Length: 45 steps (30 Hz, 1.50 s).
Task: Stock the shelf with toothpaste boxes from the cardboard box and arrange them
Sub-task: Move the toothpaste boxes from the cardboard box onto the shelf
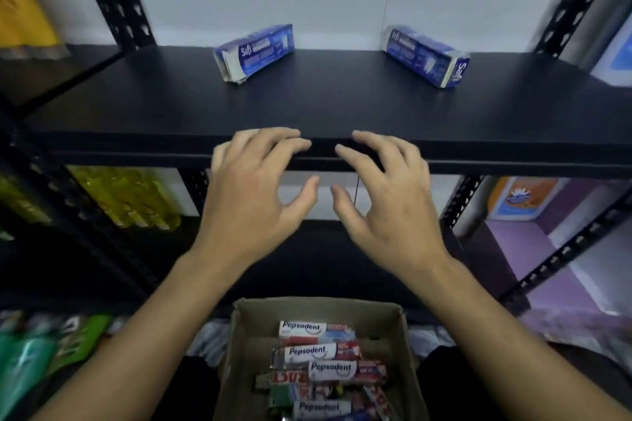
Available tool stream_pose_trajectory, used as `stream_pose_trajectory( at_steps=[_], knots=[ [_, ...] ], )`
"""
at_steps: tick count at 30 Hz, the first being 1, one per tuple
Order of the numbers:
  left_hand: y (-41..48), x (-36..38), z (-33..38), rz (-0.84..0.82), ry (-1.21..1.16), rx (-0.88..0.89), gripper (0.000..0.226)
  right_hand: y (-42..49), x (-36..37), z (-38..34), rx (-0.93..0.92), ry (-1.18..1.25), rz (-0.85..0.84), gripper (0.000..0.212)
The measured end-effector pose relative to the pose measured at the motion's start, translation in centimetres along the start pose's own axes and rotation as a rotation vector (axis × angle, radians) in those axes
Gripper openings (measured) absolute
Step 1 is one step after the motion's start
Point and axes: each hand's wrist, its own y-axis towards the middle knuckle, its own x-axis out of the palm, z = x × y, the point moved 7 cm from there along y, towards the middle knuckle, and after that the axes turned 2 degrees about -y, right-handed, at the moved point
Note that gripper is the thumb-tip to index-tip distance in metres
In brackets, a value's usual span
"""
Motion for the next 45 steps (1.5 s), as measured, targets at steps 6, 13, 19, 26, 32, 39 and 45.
stream_pose_trajectory(
  at_steps=[6,13,19,26,32,39,45],
  knots=[
    [-7.7,5.6,0.0,-0.212,0.026,-0.002,0.042,-8.6,6.3,-0.6,0.001,0.058,-0.218,0.04],
    [-19.5,17.2,-4.1,-0.717,0.051,-0.145,0.049,-19.0,17.1,3.6,0.135,-0.002,-0.77,0.054],
    [-31.1,24.6,-4.8,-1.161,-0.104,-0.28,0.052,-29.1,23.2,6.5,0.283,0.043,-1.132,0.052],
    [-41.4,28.1,-5.2,-1.532,-0.154,-0.446,0.061,-38.7,26.0,8.3,0.512,0.331,-1.414,0.049],
    [-45.2,28.6,-6.1,-1.545,-0.233,-0.67,0.053,-46.6,27.7,11.2,0.742,0.408,-1.627,0.072],
    [-46.8,28.8,-6.5,-1.518,-0.304,-0.897,0.06,-47.9,27.5,11.4,0.659,0.228,-1.772,0.056],
    [-47.0,29.0,-6.8,-1.529,-0.28,-0.909,0.069,-48.9,27.5,11.9,0.753,0.277,-1.736,0.054]
  ],
)
